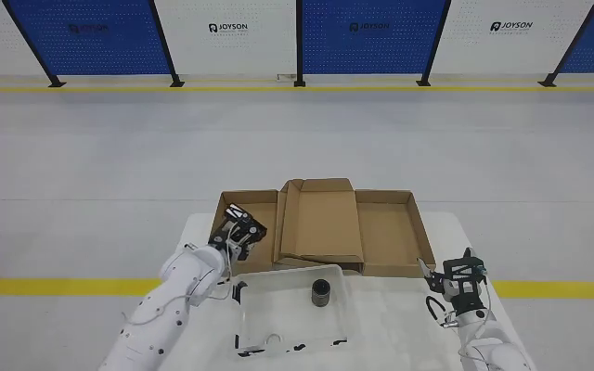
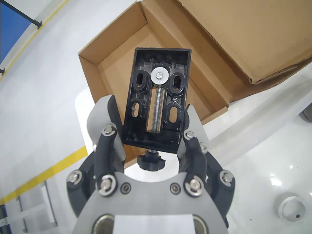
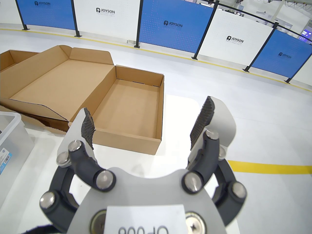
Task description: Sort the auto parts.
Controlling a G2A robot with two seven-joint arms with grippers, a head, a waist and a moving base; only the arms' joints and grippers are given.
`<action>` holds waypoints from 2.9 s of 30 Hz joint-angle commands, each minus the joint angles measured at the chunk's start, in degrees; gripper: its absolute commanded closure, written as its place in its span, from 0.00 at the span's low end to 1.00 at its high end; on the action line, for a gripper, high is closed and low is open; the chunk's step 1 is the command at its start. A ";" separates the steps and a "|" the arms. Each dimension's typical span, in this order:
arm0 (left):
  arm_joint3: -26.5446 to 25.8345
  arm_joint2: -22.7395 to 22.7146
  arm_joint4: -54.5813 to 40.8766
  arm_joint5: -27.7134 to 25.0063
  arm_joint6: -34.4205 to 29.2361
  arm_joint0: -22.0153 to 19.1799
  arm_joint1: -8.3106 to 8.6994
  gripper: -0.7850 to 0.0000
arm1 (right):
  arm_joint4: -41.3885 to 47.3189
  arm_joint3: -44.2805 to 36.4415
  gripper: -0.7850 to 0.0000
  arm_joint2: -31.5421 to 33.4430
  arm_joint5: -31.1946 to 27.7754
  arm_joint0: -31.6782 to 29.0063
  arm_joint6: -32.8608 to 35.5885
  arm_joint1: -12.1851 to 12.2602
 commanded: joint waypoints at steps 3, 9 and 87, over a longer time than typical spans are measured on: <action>-4.20 -0.67 2.74 1.16 1.42 2.02 0.21 0.00 | 0.00 0.00 0.00 0.00 0.00 0.00 0.00 0.00; -15.02 -3.57 4.68 1.22 3.09 8.29 0.96 0.00 | 0.00 0.00 0.00 0.00 0.00 0.00 0.00 0.00; -1.48 18.30 -17.51 -16.79 -27.91 -1.61 0.82 0.73 | 0.00 0.00 0.00 0.00 0.00 0.00 0.00 0.00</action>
